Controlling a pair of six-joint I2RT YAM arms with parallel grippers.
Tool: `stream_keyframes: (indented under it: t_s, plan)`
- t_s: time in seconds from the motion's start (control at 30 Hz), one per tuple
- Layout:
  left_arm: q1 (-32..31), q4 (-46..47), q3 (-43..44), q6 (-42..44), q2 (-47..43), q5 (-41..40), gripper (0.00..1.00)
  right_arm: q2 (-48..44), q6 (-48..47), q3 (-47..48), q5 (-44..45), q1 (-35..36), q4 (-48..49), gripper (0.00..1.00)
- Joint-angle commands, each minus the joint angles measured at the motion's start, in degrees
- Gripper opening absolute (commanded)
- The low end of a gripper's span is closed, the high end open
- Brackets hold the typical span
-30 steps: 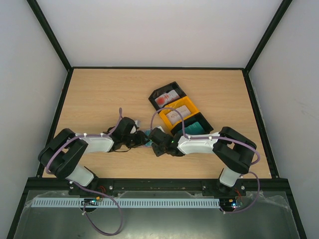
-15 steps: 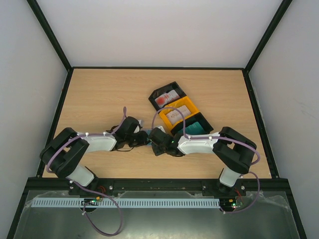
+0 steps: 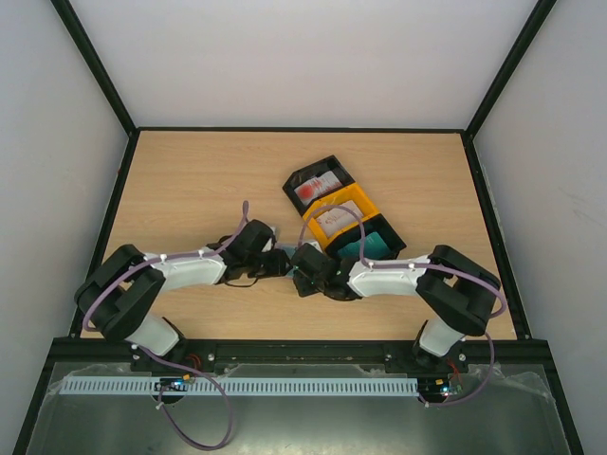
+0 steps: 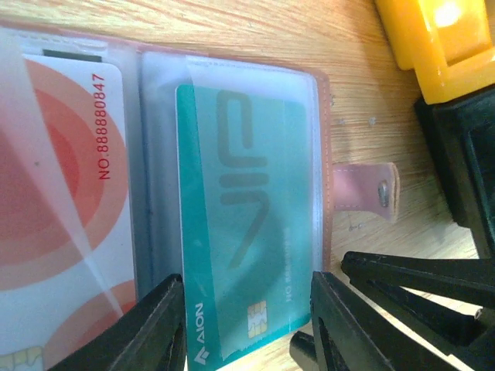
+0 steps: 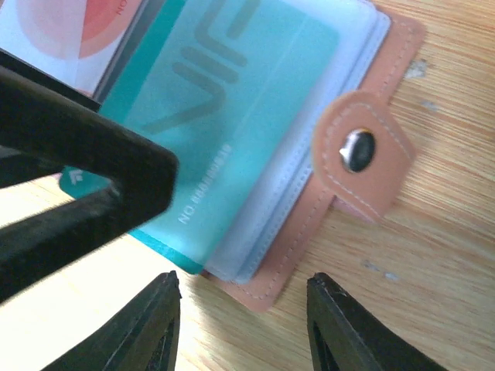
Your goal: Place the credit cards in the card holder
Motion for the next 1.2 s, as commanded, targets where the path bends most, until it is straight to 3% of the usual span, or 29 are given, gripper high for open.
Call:
stream_keyframes:
  t_s: [0.0, 0.3, 0.7, 1.0, 1.17]
  plan:
    - [-0.27, -4.54, 1.77, 1.39, -2.66, -1.57, 0.46, -2.98, 1.80, -2.10, -1.25, -1.32, 1.71, 0.44]
    - [-0.36, -3.24, 2.12, 2.38, -0.14, -1.24, 0.43, -1.34, 1.15, -1.61, -3.09, -2.05, 2.31, 0.43]
    - [-3.52, -6.59, 6.55, 9.91, 2.28, -4.26, 0.42, -0.65, 1.01, -1.32, -3.84, -2.41, 2.70, 0.43]
    - [-3.44, -10.30, 8.55, 10.49, 0.22, -4.99, 0.57, -8.13, 2.51, -3.12, -2.40, -3.17, 1.49, 0.43]
    - [-2.66, -11.31, 9.58, 9.85, -1.70, -3.93, 0.62, -14.63, 5.79, -3.88, 3.50, -3.98, -1.05, 0.47]
